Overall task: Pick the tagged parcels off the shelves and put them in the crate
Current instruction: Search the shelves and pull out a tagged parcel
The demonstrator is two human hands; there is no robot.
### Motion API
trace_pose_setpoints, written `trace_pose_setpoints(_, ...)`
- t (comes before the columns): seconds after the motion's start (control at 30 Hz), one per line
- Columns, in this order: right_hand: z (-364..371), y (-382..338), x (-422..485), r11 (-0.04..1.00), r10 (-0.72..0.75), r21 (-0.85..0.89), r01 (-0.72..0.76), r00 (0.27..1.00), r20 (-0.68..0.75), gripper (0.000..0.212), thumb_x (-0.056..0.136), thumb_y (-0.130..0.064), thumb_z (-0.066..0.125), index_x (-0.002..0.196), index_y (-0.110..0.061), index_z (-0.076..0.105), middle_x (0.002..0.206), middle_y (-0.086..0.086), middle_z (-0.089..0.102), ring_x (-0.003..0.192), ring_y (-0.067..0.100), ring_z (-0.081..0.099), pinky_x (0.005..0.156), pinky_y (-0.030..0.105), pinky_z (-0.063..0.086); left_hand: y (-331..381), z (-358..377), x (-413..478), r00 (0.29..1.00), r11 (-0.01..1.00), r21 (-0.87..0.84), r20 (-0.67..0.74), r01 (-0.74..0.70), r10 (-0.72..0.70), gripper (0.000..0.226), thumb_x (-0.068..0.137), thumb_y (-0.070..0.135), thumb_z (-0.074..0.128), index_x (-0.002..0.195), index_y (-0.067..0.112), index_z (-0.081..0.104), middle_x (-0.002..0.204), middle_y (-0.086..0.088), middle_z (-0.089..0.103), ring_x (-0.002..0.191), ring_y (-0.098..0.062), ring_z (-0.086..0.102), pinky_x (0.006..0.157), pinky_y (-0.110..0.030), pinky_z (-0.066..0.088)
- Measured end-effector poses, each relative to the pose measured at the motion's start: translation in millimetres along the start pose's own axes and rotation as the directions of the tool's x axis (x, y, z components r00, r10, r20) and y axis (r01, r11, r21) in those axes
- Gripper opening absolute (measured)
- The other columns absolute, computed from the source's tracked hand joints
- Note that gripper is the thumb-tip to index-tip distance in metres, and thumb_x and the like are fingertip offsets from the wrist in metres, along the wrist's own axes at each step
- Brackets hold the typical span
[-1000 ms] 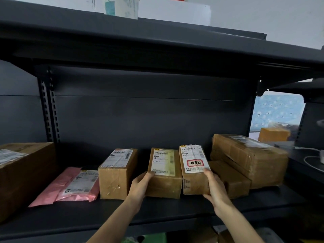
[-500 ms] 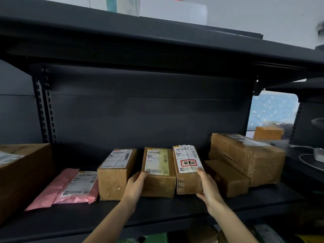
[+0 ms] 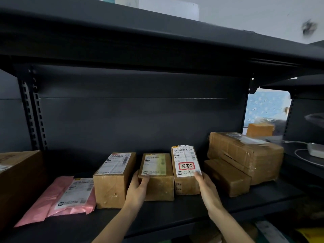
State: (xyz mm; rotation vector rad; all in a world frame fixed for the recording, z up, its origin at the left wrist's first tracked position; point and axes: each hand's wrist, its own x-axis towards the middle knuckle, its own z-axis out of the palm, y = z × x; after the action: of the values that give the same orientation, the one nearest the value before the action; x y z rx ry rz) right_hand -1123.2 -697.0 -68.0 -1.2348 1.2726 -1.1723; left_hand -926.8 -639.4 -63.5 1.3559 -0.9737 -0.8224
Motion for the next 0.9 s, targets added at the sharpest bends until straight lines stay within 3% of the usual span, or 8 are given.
trace_pose_setpoints(0.17,-3.2,-3.8,4.6,0.999,-0.042,0.009,0.042,0.999,-0.001,0.028,0.088,-0.050,0.050,0.110,-0.033,0.054,0.094,-0.015,0.060,0.089,0.005,0.053,0.083,0.028,0.036,-0.1,9.4,-0.4,0.996,0.995,0.086,-0.075,-0.048,0.054,0.053,0.096,0.034,0.046,0.144,0.021,0.028,0.139,-0.002,0.047,0.130,-0.022,0.042,0.105,-0.034,0.032)
trace_pose_setpoints(0.47,-21.7,-16.6,17.0,0.992,-0.108,-0.045,0.114,0.989,0.104,0.013,0.090,-0.045,0.052,0.087,-0.032,0.055,0.098,-0.007,0.061,0.084,0.002,0.053,0.075,0.025,0.039,8.7,31.9,-0.7,0.950,0.943,0.310,-0.243,-0.118,0.199,0.057,0.096,0.013,0.047,0.147,0.012,0.022,0.151,-0.010,0.032,0.141,-0.023,0.028,0.116,-0.040,0.025)
trace_pose_setpoints(0.53,-30.3,-20.4,21.8,0.978,-0.141,-0.126,0.164,0.974,0.178,0.014,0.092,-0.043,0.050,0.096,-0.030,0.055,0.105,-0.005,0.060,0.086,0.003,0.051,0.079,0.024,0.038,14.2,43.9,-3.5,0.896,0.857,0.496,-0.305,-0.141,0.323,0.059,0.093,0.009,0.050,0.146,0.006,0.025,0.152,-0.014,0.029,0.143,-0.026,0.022,0.118,-0.041,0.020)
trace_pose_setpoints(0.6,-42.4,-23.0,27.2,0.941,-0.193,-0.226,0.254,0.946,0.260,0.032,0.092,-0.041,0.050,0.117,-0.022,0.055,0.119,-0.001,0.059,0.099,0.008,0.053,0.088,0.026,0.041,18.1,62.3,-7.8,0.815,0.692,0.704,-0.301,-0.161,0.496,0.059,0.089,0.010,0.056,0.143,0.003,0.031,0.151,-0.017,0.031,0.143,-0.029,0.022,0.118,-0.043,0.017)
trace_pose_setpoints(0.67,-62.7,-26.1,32.9,0.831,-0.308,-0.393,0.395,0.913,0.267,0.047,0.091,-0.041,0.052,0.132,-0.019,0.047,0.131,0.001,0.053,0.118,0.014,0.049,0.099,0.027,0.040,23.8,88.5,-14.2,0.773,0.560,0.806,-0.229,-0.191,0.592,0.060,0.088,0.020,0.059,0.141,0.004,0.036,0.149,-0.017,0.035,0.143,-0.031,0.024,0.118,-0.043,0.013)
trace_pose_setpoints(0.77,-103.8,-28.7,44.1,0.453,-0.487,-0.757,0.471,0.842,0.232,0.053,0.090,-0.047,0.049,0.137,-0.026,0.039,0.138,0.001,0.044,0.127,0.019,0.040,0.103,0.030,0.035,32.4,132.5,-14.0,0.835,0.410,0.899,-0.105,-0.152,0.540,0.075,0.087,0.058,0.045,0.145,0.013,0.030,0.154,-0.014,0.027,0.145,-0.028,0.017,0.118,-0.041,0.004)
trace_pose_setpoints(0.83,-125.4,-26.6,52.4,0.274,-0.399,-0.881,0.385,0.879,0.260,0.059,0.088,-0.053,0.045,0.140,-0.028,0.032,0.145,0.006,0.034,0.132,0.026,0.032,0.107,0.037,0.030,37.4,155.8,-7.0,0.912,0.317,0.948,-0.102,-0.032,0.397,0.092,0.078,0.079,0.030,0.148,0.020,0.020,0.156,-0.015,0.019,0.146,-0.030,0.010,0.118,-0.043,0.000)
trace_pose_setpoints(0.9,-134.3,-19.6,54.9,0.250,-0.252,-0.903,0.349,0.924,0.287,0.062,0.088,-0.056,0.044,0.141,-0.029,0.028,0.148,0.010,0.026,0.134,0.030,0.027,0.108,0.042,0.028,41.3,169.5,-3.2,0.958,0.233,0.969,-0.137,0.078,0.251,0.098,0.072,0.084,0.028,0.148,0.023,0.017,0.155,-0.019,0.019,0.145,-0.035,0.010,0.118,-0.046,0.000)
